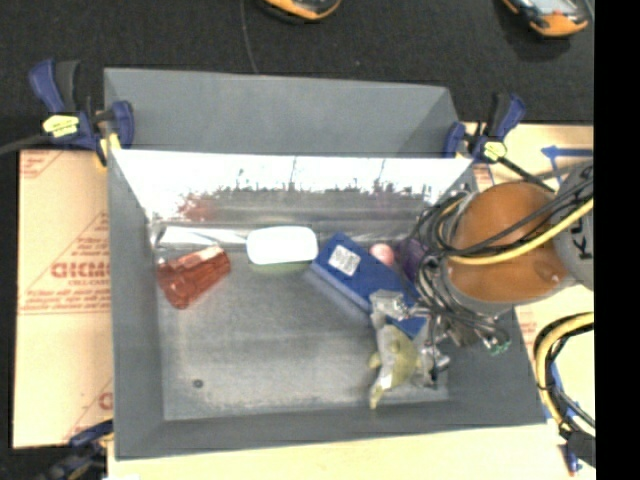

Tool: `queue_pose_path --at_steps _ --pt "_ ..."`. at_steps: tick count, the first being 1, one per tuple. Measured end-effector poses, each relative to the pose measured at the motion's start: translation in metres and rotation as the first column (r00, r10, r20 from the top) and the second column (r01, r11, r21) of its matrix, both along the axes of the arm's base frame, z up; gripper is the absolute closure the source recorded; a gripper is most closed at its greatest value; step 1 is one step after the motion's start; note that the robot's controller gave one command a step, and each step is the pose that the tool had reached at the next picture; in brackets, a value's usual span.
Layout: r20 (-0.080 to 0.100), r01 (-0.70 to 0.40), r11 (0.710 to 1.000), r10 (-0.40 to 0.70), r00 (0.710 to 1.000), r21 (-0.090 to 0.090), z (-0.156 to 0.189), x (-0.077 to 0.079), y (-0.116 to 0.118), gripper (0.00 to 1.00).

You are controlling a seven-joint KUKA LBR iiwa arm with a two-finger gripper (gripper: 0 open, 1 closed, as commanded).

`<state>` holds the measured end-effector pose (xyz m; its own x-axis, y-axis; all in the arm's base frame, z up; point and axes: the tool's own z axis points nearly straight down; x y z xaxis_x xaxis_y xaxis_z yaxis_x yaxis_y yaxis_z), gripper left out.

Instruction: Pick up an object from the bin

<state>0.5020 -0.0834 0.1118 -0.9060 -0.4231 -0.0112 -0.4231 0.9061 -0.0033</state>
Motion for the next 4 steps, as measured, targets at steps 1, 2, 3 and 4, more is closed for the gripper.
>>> queue_pose_path --at_steps 1,2,3,4 --pt "-0.004 -0.134 0.991 0.134 0.991 0.002 -0.012 0.021 0.017 1.0" --pt "-0.004 -0.133 0.991 0.133 0.991 0.002 -0.012 0.021 0.018 1.0" --pt "-0.006 -0.144 0.99 0.144 0.99 0.003 0.042 0.027 0.018 1.0" --pt "0.0 -0.146 0.989 0.146 0.989 0.001 0.098 0.029 0.018 1.0"
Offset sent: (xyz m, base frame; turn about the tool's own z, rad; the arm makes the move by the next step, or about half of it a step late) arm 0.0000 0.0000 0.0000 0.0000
